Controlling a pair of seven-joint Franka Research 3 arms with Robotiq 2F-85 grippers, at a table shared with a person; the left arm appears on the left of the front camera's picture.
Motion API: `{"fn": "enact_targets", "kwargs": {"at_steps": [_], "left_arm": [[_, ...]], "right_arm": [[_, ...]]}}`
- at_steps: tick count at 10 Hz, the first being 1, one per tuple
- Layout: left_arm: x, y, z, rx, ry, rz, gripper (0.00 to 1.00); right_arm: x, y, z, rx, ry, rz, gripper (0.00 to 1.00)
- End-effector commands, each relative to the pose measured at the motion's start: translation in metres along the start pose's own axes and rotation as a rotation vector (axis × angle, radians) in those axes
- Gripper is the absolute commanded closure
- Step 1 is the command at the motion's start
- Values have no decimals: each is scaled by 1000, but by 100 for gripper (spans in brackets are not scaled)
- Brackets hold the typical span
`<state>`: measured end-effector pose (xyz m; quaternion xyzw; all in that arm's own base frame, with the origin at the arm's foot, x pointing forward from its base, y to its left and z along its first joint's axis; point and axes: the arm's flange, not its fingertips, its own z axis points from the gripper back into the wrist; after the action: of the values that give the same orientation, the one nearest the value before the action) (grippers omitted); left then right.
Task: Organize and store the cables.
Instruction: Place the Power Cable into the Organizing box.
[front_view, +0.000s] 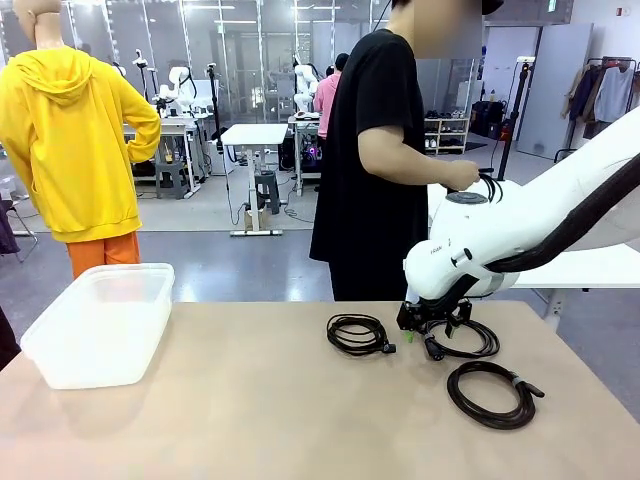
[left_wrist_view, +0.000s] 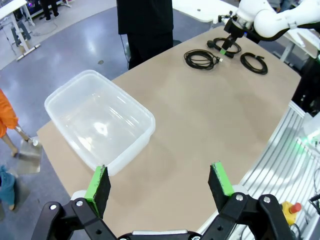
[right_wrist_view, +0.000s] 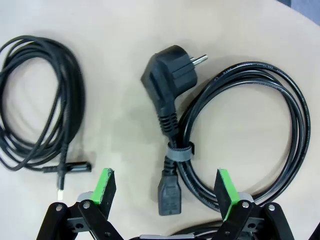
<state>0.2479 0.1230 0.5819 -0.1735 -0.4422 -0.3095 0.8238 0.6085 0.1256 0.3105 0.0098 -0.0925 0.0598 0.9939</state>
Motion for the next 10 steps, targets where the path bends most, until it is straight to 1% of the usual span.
{"fn": "enact_targets", "kwargs": {"at_steps": [1,2,3,4,6,8,9,10], "left_arm": [[0,0,0,-14,-11,-10,0],[0,0,0,-14,-11,-10,0],[0,0,0,-14,-11,-10,0],[0,0,0,-14,-11,-10,0],[0,0,0,-14,-11,-10,0],[0,0,0,-14,-11,-10,0],[0,0,0,-14,-11,-10,0],[0,0,0,-14,-11,-10,0]], "right_arm": [[15,3,-7,-31,12,-52,0],[17,1,-10,-32,14,-54,0],[20,1,-14,-43,13,-52,11],[21,0,-18,-50,16,-52,42],[24,-2,-19,-56,26,-60,100],[23,-1,-15,-60,26,-63,100],[24,-1,-16,-59,31,-64,96],[25,-2,-16,-64,40,-70,100]]}}
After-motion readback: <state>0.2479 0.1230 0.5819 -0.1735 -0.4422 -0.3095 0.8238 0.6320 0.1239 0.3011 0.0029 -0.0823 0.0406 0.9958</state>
